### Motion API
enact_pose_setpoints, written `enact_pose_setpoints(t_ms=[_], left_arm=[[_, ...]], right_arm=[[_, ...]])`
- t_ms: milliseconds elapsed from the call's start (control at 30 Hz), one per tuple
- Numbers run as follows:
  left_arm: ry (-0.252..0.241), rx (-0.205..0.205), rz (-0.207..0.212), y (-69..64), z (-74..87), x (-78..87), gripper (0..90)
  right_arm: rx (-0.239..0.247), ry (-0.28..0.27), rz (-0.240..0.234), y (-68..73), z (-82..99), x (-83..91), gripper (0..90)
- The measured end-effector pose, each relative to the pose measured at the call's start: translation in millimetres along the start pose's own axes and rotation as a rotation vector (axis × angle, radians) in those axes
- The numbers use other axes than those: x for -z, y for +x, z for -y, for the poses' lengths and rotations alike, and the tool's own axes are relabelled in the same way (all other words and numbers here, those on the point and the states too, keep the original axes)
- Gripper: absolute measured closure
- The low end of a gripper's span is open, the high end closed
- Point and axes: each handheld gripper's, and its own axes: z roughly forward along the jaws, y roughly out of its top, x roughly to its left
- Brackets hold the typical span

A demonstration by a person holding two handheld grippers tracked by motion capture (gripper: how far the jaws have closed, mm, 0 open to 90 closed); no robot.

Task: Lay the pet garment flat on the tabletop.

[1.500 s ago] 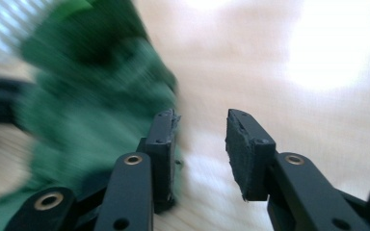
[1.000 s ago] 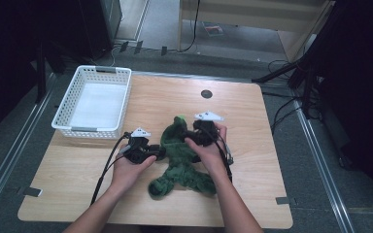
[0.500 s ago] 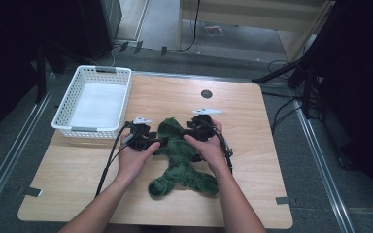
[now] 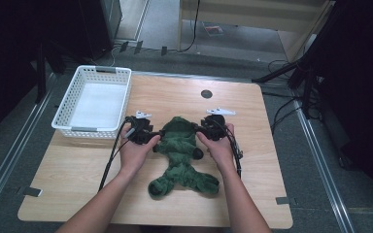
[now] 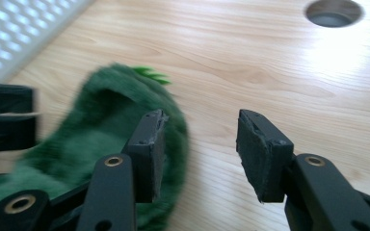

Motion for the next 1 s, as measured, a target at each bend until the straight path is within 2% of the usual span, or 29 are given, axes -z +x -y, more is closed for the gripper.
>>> enact_pose_setpoints(t_ms=[67, 100, 133, 167, 200, 233, 267, 300, 367, 433, 467, 533, 567, 633, 700, 733, 767, 800, 833, 867, 900, 1000], left_arm=[[0.009, -0.003, 0.01, -0.4, -2.5, -4.4, 41.3], [0.028, -0.016, 0.007, -1.1, -3.7, -7.8, 41.1], [0.042, -0.035, -0.012, -2.3, -4.4, -12.3, 41.1], [0.057, -0.059, -0.027, -2.9, -4.9, -16.4, 41.8], [0.067, -0.072, -0.04, -3.5, -5.2, -20.1, 43.8], [0.081, -0.088, -0.058, -3.7, -5.9, -22.4, 50.0], [0.09, -0.097, -0.056, -3.7, -6.5, -23.6, 61.9], [0.102, -0.107, -0.05, -3.0, -7.5, -24.1, 76.6], [0.096, -0.092, -0.057, -0.9, -9.0, -25.9, 89.4], [0.098, -0.074, -0.05, 1.6, -9.9, -28.4, 89.6], [0.112, -0.079, -0.052, 2.0, -9.9, -29.6, 89.4], [0.11, -0.083, -0.053, 2.0, -9.7, -29.4, 84.6], [0.101, -0.074, -0.049, 2.6, -10.4, -27.8, 76.1], [0.055, -0.047, -0.019, 4.0, -13.2, -20.2, 67.4], [-0.009, -0.031, -0.003, 5.1, -18.8, -11.4, 63.9], [-0.024, -0.015, -0.002, 5.8, -20.8, -9.4, 62.9], [-0.046, 0.01, -0.002, 7.2, -24.4, -7.9, 62.6], [-0.058, 0.025, -0.001, 7.2, -26.2, -7.9, 62.6], [-0.07, 0.046, 0.004, 6.2, -28.2, -9.5, 62.4], [-0.062, 0.045, 0.007, 4.6, -29.1, -12.6, 62.0], [-0.048, 0.039, 0.011, 3.0, -29.3, -16.0, 61.7], [0.02, 0.011, 0.011, -4.1, -24.7, -30.2, 60.6]], right_arm=[[0.017, 0.002, -0.043, 3.2, 0.9, -2.8, 55.5], [0.026, 0.016, -0.05, 5.3, 1.8, -6.0, 56.0], [0.039, 0.039, -0.035, 7.4, 3.0, -9.2, 59.9], [0.051, 0.059, -0.011, 8.8, 4.5, -12.1, 67.9], [0.058, 0.078, -0.007, 8.2, 5.8, -13.9, 73.5], [0.05, 0.082, -0.01, 6.4, 7.0, -14.8, 80.5], [0.042, 0.083, 0.001, 3.9, 8.4, -14.4, 86.1], [0.042, 0.079, 0.021, 1.6, 9.9, -13.5, 88.2], [0.067, 0.072, 0.072, -3.1, 13.0, -11.1, 89.7], [0.098, 0.098, 0.083, -7.8, 16.9, -11.3, 89.5], [0.119, 0.109, 0.082, -9.4, 18.9, -11.9, 88.5], [0.119, 0.117, 0.049, -13.1, 21.2, -11.0, 76.8], [0.096, 0.121, 0.021, -15.4, 21.2, -9.2, 67.6], [0.078, 0.117, -0.036, -19.5, 20.0, -2.0, 57.9], [0.037, 0.104, -0.11, -24.8, 16.9, 9.1, 56.4], [0.006, 0.073, -0.141, -28.0, 14.0, 15.9, 58.8], [-0.01, 0.045, -0.144, -29.3, 12.0, 19.4, 60.9], [-0.049, -0.007, -0.156, -30.9, 8.0, 22.6, 64.2], [-0.076, -0.026, -0.157, -30.8, 5.1, 23.1, 67.2], [-0.107, -0.049, -0.144, -28.4, 0.6, 20.9, 68.7], [-0.117, -0.052, -0.126, -24.5, -2.7, 16.2, 69.3], [-0.075, -0.004, -0.027, -12.3, -5.6, -3.2, 69.3]])
